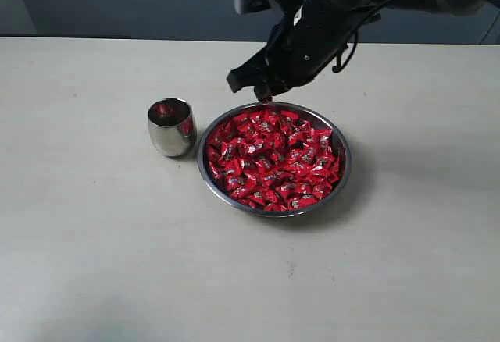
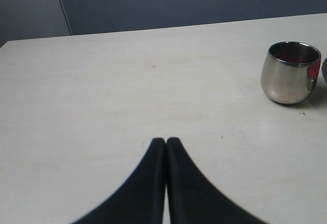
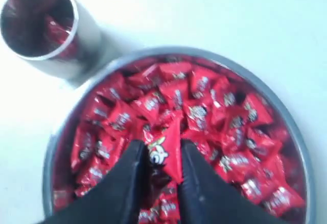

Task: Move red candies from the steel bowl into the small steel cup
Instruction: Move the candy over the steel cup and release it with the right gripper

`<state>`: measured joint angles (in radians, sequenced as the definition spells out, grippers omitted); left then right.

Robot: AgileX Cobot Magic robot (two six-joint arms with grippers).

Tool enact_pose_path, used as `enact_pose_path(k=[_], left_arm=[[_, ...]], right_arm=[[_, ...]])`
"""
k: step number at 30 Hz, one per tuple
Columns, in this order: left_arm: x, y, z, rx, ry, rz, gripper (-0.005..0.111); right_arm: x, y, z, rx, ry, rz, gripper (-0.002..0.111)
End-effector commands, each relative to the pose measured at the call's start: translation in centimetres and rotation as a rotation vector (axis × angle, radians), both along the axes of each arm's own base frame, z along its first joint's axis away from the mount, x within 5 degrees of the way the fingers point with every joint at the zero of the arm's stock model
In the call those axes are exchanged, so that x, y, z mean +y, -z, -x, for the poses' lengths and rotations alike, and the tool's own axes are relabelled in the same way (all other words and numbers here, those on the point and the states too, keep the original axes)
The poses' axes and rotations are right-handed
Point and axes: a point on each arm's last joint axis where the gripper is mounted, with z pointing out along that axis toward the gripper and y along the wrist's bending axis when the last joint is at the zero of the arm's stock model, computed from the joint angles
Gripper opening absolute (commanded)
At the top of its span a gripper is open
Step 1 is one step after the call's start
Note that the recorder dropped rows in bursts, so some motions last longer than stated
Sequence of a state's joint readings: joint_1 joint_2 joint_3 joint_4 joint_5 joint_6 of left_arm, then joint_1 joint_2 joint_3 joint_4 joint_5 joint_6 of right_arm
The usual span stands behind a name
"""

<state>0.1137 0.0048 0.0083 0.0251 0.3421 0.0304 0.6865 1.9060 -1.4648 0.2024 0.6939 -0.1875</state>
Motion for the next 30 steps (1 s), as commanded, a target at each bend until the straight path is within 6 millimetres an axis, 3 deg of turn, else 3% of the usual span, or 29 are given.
enact_pose_path(k=[1,6,10,17,23,30], left_arm=[[0.0,-0.4,0.0,-0.02,0.005,-0.003,0.0],[0.0,-0.4,0.0,-0.02,0.005,-0.003,0.0],[0.0,-0.4,0.0,-0.02,0.005,-0.003,0.0],[0.0,-0.4,0.0,-0.02,0.005,-0.003,0.0],[0.0,-0.4,0.0,-0.02,0.005,-0.003,0.0],[0.0,-0.3,0.0,-0.018,0.005,-0.003,0.0]], right_arm=[[2.7,-0.4,-0.2,-0.054,-0.06,-0.054,0.0],[6.0,-0.2,-1.5,-0.049,-0.1,-0.073,0.0],[8.6,1.0,-2.3,-0.028,-0.133,-0.073,0.0],[11.9,2.9,-2.2,-0.003,-0.202,-0.047,0.0],[12.7,4.4,-2.3,-0.007,-0.218,-0.018,0.0],[12.5,4.7,-2.6,-0.032,-0.223,0.016,0.001]])
